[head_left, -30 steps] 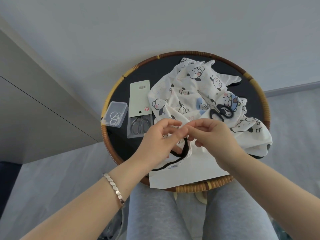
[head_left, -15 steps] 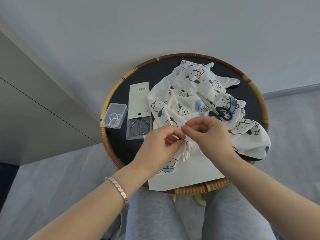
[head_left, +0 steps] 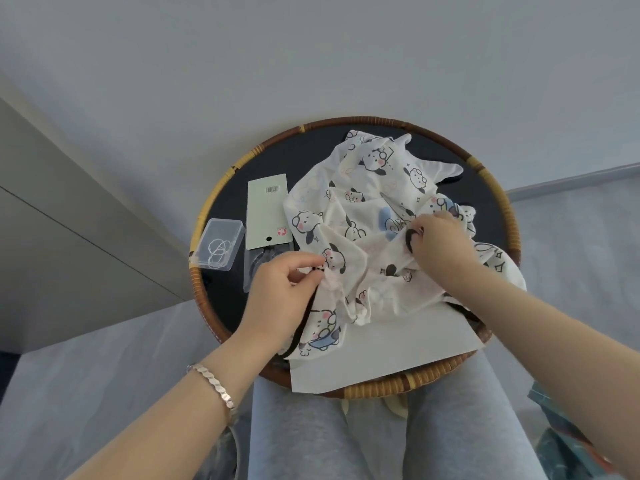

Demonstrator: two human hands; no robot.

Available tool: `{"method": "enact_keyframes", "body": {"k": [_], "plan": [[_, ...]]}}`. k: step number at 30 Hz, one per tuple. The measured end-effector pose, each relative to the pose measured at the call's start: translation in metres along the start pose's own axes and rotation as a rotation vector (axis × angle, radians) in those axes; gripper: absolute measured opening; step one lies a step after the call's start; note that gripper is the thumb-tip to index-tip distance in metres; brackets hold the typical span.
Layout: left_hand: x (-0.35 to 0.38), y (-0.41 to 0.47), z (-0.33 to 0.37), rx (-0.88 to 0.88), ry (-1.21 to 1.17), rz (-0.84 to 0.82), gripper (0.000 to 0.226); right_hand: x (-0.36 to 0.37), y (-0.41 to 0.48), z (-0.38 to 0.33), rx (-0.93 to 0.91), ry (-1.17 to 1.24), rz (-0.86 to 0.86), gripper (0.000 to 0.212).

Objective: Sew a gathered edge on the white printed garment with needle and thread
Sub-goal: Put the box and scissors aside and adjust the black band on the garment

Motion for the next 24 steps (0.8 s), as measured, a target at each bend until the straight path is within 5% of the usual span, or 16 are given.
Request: {"method": "enact_keyframes", "body": {"k": [8, 10, 14, 16, 22, 24], "plan": [[-0.007, 0.008, -0.037, -0.143, 0.03, 0.061, 0.023, 0.01, 0.009, 0.021, 0.054, -0.223, -0.068, 0.027], [-0.006, 0.006, -0.039, -0.156, 0.005, 0.055, 0.024, 0.009, 0.005, 0.016, 0.103, -0.064, -0.105, 0.033], [-0.008, 0.003, -0.037, -0.162, -0.086, 0.06, 0.025, 0.014, -0.025, -0.012, 0.219, 0.63, -0.351, 0.034], [-0.009, 0.0, -0.034, -0.17, -0.141, 0.057, 0.026, 0.014, -0.043, -0.025, 0.222, 0.712, -0.475, 0.035], [-0.008, -0.003, -0.029, -0.18, -0.24, 0.027, 0.031, 0.002, -0.072, -0.044, 0.036, 0.267, -0.614, 0.062], [-0.007, -0.004, -0.028, -0.185, -0.241, 0.013, 0.032, 0.002, -0.076, -0.047, -0.007, 0.153, -0.633, 0.052]]}}
Point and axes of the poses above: each hand's wrist, its own y-axis towards the middle knuckle, its own x-axis out of the palm, z = x × y, the point moved 8 cm from there along y, towards the middle knuckle, and after that the axes turned 10 degrees about y, right-handed, at the moved point
